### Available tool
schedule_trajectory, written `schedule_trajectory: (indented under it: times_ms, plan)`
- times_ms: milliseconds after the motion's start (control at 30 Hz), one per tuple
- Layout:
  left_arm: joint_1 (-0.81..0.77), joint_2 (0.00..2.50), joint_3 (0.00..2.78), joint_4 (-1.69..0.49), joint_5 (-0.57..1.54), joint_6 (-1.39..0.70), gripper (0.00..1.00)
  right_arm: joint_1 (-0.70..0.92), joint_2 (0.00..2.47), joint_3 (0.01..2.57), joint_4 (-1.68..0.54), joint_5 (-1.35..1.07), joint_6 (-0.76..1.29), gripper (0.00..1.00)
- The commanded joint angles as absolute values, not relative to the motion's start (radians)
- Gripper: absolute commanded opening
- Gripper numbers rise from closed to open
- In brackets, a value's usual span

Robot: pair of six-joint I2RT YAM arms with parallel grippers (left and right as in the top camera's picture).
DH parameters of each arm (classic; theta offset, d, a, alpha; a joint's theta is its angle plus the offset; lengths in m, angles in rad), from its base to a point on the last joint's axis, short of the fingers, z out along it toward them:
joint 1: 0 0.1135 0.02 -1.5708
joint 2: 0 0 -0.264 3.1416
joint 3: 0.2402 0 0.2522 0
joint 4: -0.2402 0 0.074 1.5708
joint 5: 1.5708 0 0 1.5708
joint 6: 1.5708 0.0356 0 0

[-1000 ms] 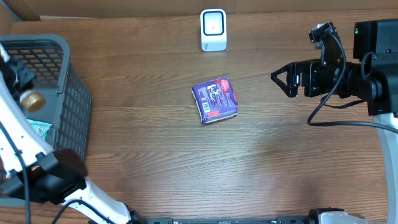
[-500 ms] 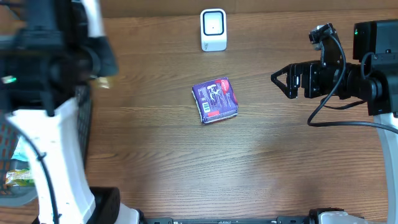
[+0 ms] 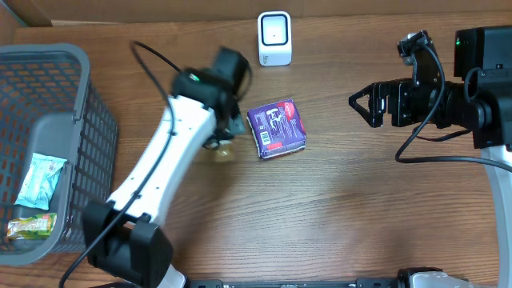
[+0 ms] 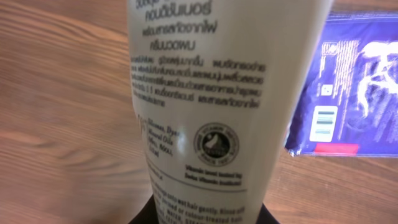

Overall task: Scan the item barcode
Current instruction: 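Carry the white tube out and set it beside the purple box, then reach into the basket and grasp the mint-green packet with left gripper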

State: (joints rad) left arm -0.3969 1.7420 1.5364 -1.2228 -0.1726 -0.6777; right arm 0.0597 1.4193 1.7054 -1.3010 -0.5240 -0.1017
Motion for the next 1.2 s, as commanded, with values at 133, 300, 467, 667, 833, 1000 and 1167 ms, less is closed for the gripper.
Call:
schedule_trajectory:
  times_ms: [133, 300, 467, 667, 833, 1000, 1167]
  plan:
    - [-0.413, 1.742, 1.241, -0.945, -0.187, -0.816, 0.11, 0.059, 1.417, 1.727, -1.296, -0.525, -0.106, 1.00]
    - [-0.416, 1.745, 1.124, -0.836, -0.181, -0.815, 0.21, 0.059, 1.417, 1.727, -1.296, -0.525, -0.106, 1.00]
    - [-0.416, 1.745, 1.084, -0.783, -0.106, -0.781, 0.39, 0.059, 1.417, 1.727, -1.296, -0.525, -0.105, 1.00]
    - [-0.404, 1.741, 1.150, -0.789, -0.034, -0.659, 0.45, 0.059, 1.417, 1.727, -1.296, -0.525, -0.106, 1.00]
    - [-0.348, 1.729, 1.437, -1.012, -0.107, -0.595, 0.49, 0.059, 1.417, 1.727, -1.296, -0.525, -0.106, 1.00]
    - [-0.266, 1.727, 1.824, -1.255, -0.124, -0.507, 0.55, 0.059, 1.417, 1.727, -1.299, -0.525, -0.106, 1.00]
    - [-0.103, 1.719, 2.226, -1.541, -0.230, -0.508, 0.54, 0.059, 1.417, 1.727, -1.312, -0.525, -0.106, 1.00]
